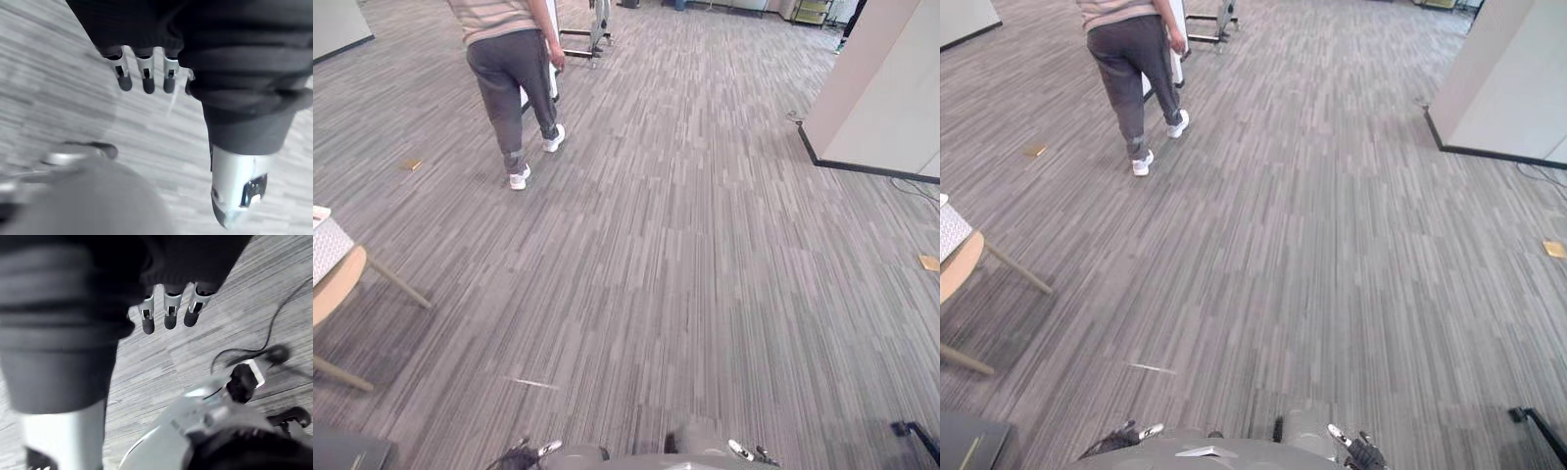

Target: Organize washtable

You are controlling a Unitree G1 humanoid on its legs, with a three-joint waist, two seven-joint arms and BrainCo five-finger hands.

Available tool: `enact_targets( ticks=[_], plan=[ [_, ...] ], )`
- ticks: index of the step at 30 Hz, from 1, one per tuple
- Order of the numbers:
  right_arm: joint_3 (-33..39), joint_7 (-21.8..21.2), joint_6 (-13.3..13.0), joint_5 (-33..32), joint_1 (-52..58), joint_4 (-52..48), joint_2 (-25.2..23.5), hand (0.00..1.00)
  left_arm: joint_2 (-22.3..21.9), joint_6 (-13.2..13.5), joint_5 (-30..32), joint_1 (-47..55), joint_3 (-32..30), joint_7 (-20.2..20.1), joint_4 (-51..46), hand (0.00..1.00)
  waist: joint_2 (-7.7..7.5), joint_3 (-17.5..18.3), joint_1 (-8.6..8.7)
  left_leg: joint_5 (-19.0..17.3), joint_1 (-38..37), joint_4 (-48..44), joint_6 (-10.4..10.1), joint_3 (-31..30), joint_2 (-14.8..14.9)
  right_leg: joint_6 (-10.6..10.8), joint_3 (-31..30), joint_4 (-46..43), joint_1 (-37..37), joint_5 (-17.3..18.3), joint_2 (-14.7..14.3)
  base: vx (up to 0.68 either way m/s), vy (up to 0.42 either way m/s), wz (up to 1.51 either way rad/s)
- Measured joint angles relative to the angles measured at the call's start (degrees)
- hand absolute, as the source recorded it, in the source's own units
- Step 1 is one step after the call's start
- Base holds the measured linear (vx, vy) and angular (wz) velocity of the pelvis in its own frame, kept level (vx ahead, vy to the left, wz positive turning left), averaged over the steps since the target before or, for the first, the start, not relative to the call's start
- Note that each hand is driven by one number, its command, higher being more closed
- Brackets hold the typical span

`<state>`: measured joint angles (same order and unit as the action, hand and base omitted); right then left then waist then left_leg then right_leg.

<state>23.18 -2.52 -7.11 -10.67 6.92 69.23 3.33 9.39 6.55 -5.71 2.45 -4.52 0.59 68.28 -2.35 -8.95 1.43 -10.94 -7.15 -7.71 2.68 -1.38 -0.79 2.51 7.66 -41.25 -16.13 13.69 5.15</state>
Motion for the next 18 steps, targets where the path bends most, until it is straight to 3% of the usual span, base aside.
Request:
enact_targets(
  ticks=[1,3,4,5,6,7,8,9,10,11,12,13,14,16,17,18],
  plan=[
    [0.3,0.1,0.0,0.0,0.4,0.0,0.0,0.0,-0.2,0.0,0.0,-0.6,0.0,0.0,-0.4,0.0,0.18,-0.1,0.03,-1.1,-1.2,0.3,-0.3,-0.5,0.2,0.3,0.9,6.0,-0.8,-0.9,0.3,-0.26,0.064,0.38],
    [-0.1,0.3,0.3,0.0,2.2,-0.7,-0.3,0.0,-2.4,0.4,0.0,-1.4,-0.3,0.0,-3.2,0.0,0.27,-0.1,-0.2,-6.3,-5.5,0.2,-1.4,-1.0,0.9,0.6,3.8,27.7,-1.1,-7.8,1.5,0.03,-0.019,0.23],
    [0.0,0.3,0.4,0.1,2.6,-0.7,-0.4,0.0,-3.1,0.5,0.0,-1.5,-0.6,0.0,-3.3,0.0,0.35,0.0,-0.14,-7.8,-6.6,0.1,-1.5,-1.2,1.1,0.6,4.0,29.5,-1.5,-9.0,1.5,0.53,-0.196,0.14],
    [-0.2,0.4,0.9,0.1,3.7,-1.2,0.3,0.0,-5.2,0.3,0.0,-1.3,-2.1,0.0,-3.3,0.0,2.06,0.9,0.55,-10.1,-8.5,0.2,-2.0,-1.4,3.2,-0.8,4.4,26.2,-2.3,-13.4,0.5,0.68,-0.195,0.17],
    [-0.7,0.3,1.3,0.6,4.6,-1.5,0.5,0.0,-6.2,0.4,0.0,0.0,-2.9,-0.1,-3.3,0.0,2.75,2.7,1.02,-9.4,-9.2,-1.1,-3.3,-1.4,4.3,-1.5,4.6,24.5,-2.8,-13.7,-0.7,0.83,-0.275,0.25],
    [0.2,0.3,1.5,0.5,5.3,-1.7,0.1,0.0,-7.0,0.6,0.5,0.0,-4.9,-0.4,-3.7,0.0,3.18,3.2,1.4,-9.1,-6.4,-10.3,-3.4,-0.6,5.7,-4.4,5.0,21.5,-2.2,-14.6,-1.4,0.75,-0.238,0.2],
    [1.0,0.3,1.6,0.7,5.3,-1.8,0.6,0.0,-8.2,0.5,0.5,-0.5,-7.5,-0.7,-3.9,0.0,4.46,3.3,1.45,-5.9,-1.4,-23.8,-5.3,-0.1,7.5,-5.2,6.2,20.3,0.1,-11.5,-2.9,0.64,-0.266,0.1],
    [0.9,0.2,1.6,0.8,5.3,-1.9,0.9,0.0,-8.9,0.5,0.5,-0.5,-9.3,-0.8,-4.3,0.0,4.74,3.3,1.36,-1.5,1.5,-31.4,-5.3,-0.4,8.0,-5.5,6.3,20.2,1.6,-9.7,-3.6,0.5,-0.227,-0.11],
    [0.3,0.1,1.7,0.8,4.9,-2.0,1.4,0.0,-9.3,0.5,0.4,0.1,-11.0,-1.3,-4.8,0.0,4.81,3.1,0.81,9.3,7.1,-44.8,-7.3,-1.4,8.9,-6.9,5.8,21.3,5.8,-7.0,-5.2,0.35,-0.194,-0.24],
    [0.3,0.2,1.7,0.9,4.4,-1.8,1.8,0.0,-8.9,0.6,0.3,0.2,-11.0,-1.4,-4.9,0.0,4.76,2.2,0.16,9.6,10.4,-53.5,-7.3,-1.9,9.1,-7.6,5.0,22.6,9.8,-5.5,-6.8,0.32,-0.191,-0.62],
    [-0.2,0.3,2.1,0.8,3.5,-1.8,2.0,0.0,-8.1,0.6,-0.5,1.0,-10.7,-1.6,-4.9,0.0,4.55,1.8,-0.88,7.2,14.4,-61.1,-6.3,-1.2,9.0,-8.4,2.6,25.1,15.6,-4.6,-8.3,0.17,-0.115,-0.76],
    [-1.2,0.3,2.2,0.7,2.3,-1.7,2.1,0.0,-6.9,0.7,-1.4,1.3,-9.9,-1.6,-5.2,0.0,3.88,1.6,-1.5,5.0,17.2,-62.2,-5.5,0.1,9.0,-8.5,0.8,27.5,19.2,-4.5,-8.8,0.03,-0.079,-1.02],
    [-3.2,0.4,2.2,0.6,0.1,-1.9,2.2,0.0,-5.2,1.2,-1.8,1.3,-8.2,-1.7,-5.6,0.0,3.03,1.6,-2.05,2.2,21.6,-59.0,-4.3,2.5,9.0,-9.0,-1.7,30.1,23.1,-4.2,-8.8,-0.08,-0.03,-0.82],
    [-4.7,0.5,1.3,0.5,-3.2,-2.0,2.3,0.0,-4.2,1.9,-1.9,1.1,-6.5,-1.5,-5.5,0.0,2.81,0.8,-2.17,-1.1,25.8,-48.6,-3.8,4.4,8.5,-9.1,-5.1,32.8,27.1,-4.0,-8.4,-0.08,-0.002,-0.99],
    [-5.5,0.7,0.3,0.2,-5.2,-2.0,2.1,0.0,-3.6,2.0,-1.9,1.7,-6.0,-1.2,-5.1,0.0,2.54,0.8,-2.77,-0.7,26.6,-32.4,-4.8,5.0,7.0,-8.3,-7.3,34.4,29.2,-2.6,-7.1,-0.14,0.049,-1.34],
    [-7.0,0.9,-0.5,-0.9,-5.7,-3.2,2.2,0.0,-3.6,2.1,-1.9,2.4,-5.1,-1.0,-4.8,0.0,3.28,1.0,-3.46,2.7,26.5,-14.6,-6.8,4.9,6.3,-7.3,-9.6,36.3,31.6,-0.1,-6.5,-0.14,0.085,-1.09]
  ],
)
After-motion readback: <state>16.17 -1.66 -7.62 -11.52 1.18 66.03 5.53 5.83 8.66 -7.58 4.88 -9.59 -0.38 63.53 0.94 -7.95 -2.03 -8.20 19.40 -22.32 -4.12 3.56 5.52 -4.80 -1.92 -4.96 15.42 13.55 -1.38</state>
